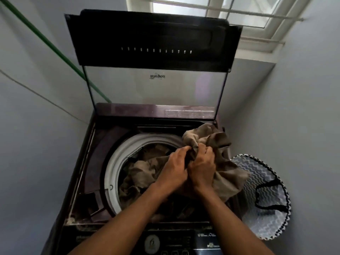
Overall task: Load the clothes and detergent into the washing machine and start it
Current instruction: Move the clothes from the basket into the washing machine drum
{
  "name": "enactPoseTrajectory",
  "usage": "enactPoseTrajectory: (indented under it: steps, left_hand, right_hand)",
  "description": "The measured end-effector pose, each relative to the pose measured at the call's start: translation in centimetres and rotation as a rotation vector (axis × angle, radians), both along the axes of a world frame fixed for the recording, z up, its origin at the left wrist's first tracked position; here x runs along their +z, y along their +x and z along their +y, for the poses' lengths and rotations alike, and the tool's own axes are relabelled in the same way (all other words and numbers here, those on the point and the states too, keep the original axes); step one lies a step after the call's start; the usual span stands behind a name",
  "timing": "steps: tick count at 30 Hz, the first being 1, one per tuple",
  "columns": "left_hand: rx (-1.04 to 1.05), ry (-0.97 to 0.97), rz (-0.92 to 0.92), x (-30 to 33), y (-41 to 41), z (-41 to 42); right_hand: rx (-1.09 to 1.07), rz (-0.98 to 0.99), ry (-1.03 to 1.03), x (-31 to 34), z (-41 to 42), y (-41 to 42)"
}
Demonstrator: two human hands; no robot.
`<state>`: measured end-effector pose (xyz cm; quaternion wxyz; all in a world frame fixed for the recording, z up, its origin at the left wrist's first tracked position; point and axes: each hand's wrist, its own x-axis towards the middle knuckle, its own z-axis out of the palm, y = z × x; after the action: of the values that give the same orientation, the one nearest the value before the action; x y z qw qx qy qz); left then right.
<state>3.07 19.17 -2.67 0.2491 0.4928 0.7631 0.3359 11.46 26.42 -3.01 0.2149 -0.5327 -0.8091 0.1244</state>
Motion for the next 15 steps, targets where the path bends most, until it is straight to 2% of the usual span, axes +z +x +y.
enactPoseTrajectory:
  steps: [3, 5, 7, 10, 15]
  left_hand:
    - [0.024, -0.157, 0.134, -0.2, -2.1, -4.0]
    - [0.045, -0.312, 0.277, -0.2, -3.2, -7.0]
    - [0.048, -0.491, 0.329, -0.6, -4.1, -9.7]
    - [-0.006, -0.601, 0.233, -1.9, -5.2, -11.6]
    - [-0.171, -0.681, 0.259, -4.9, -6.6, -9.0]
  right_hand:
    - [0.129, 0.067, -0.279, -1.6, -2.6, -2.3]
    - [0.284, -0.090, -0.504, -3.2, -4.2, -3.2]
    - [0.434, -0.327, -0.693, -4.9, -5.8, -3.9]
    - [0.557, -0.577, -0.775, -7.4, -6.7, -4.3]
    - [0.584, -0.695, -0.872, -9.2, -4.4, -6.0]
